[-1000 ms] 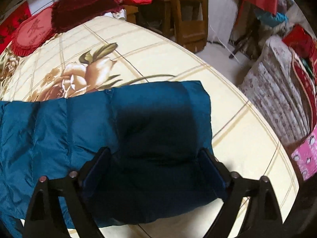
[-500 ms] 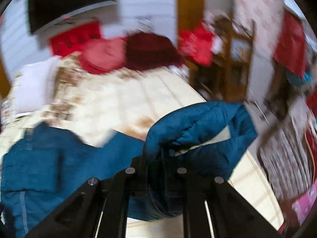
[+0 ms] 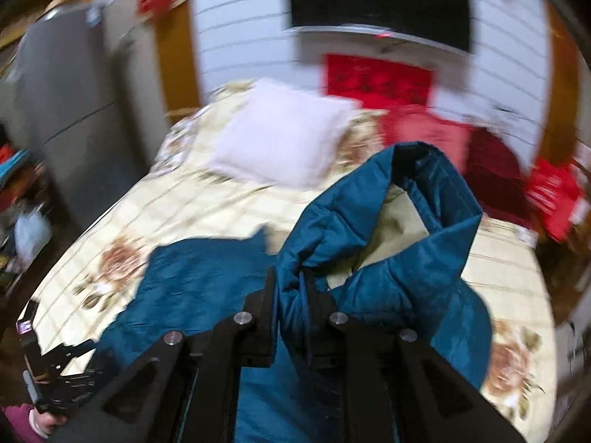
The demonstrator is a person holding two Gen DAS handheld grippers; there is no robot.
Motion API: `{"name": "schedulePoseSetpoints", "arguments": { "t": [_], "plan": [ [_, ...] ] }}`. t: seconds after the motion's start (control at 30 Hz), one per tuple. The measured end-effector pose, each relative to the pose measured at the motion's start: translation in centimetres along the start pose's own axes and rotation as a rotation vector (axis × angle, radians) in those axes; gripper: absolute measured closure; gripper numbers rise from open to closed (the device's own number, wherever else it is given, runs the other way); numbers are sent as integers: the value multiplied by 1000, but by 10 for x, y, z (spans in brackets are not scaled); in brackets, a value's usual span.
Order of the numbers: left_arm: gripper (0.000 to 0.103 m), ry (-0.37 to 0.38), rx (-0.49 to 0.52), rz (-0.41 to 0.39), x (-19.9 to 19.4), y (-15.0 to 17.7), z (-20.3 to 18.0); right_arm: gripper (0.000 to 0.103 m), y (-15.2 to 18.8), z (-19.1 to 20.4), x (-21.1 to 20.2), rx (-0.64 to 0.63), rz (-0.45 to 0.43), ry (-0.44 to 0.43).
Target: Fold large clothes
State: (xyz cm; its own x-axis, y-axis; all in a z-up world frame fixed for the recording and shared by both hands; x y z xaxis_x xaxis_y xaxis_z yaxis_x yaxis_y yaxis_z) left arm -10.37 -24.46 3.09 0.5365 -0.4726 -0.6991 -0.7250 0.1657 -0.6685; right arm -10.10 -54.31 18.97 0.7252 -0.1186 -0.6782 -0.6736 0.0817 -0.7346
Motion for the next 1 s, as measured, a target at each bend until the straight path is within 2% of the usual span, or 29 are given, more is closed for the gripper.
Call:
{"name": "schedulePoseSetpoints", "arguments": {
  "t": [0.17,0.23,0.27,0.3,0.33,0.37,0.53,0.63,0.67,0.73,0.8,0.93,1.0],
  "plan": [
    [57,-11,-29,10,8,-3,13,92,20,105,74,-71,99,-157],
    [57,-3,-36,23,14,-4,16,90,38,130,105,-70,167,-172],
    [57,-4,-37,24,15,-5,18,82,49,140,122,-57,222,-191],
    [57,-4,-40,22,16,-6,19,56,59,147,139,-40,284,-243],
    [57,-1,-46,17,17,-7,21,39,67,151,150,-26,337,-290],
    [57,4,-58,10,16,-9,23,20,72,153,152,-18,344,-308],
    [57,18,-119,7,12,-11,34,19,61,133,109,-34,207,-311],
    [57,18,-132,7,10,-12,34,19,46,113,83,-39,113,-246],
    [57,17,-131,5,11,-12,33,19,45,98,75,-38,78,-182],
    [57,15,-130,3,11,-12,32,19,46,80,75,-24,69,-103],
    [57,21,-127,11,13,-11,29,19,58,62,85,10,110,-61],
    [57,10,-102,17,15,-11,25,20,72,65,97,42,129,-89],
    [57,4,-99,24,17,-10,25,20,69,86,94,42,111,-158]
  ]
}}
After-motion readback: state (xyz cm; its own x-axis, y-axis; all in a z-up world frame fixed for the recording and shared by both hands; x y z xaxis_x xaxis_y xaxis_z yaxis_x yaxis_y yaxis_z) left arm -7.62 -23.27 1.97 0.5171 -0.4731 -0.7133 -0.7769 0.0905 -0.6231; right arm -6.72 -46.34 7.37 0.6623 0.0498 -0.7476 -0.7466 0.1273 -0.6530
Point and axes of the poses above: each gripper's, at about its wrist camera, not at the fingertips, and x roughly the way its jaws point, z to its left, y to its underside, the point moved 6 cm from there along x, roughly the way its jaws point, and after that the axes turned 5 degrees about y, right-handed, at the moved point
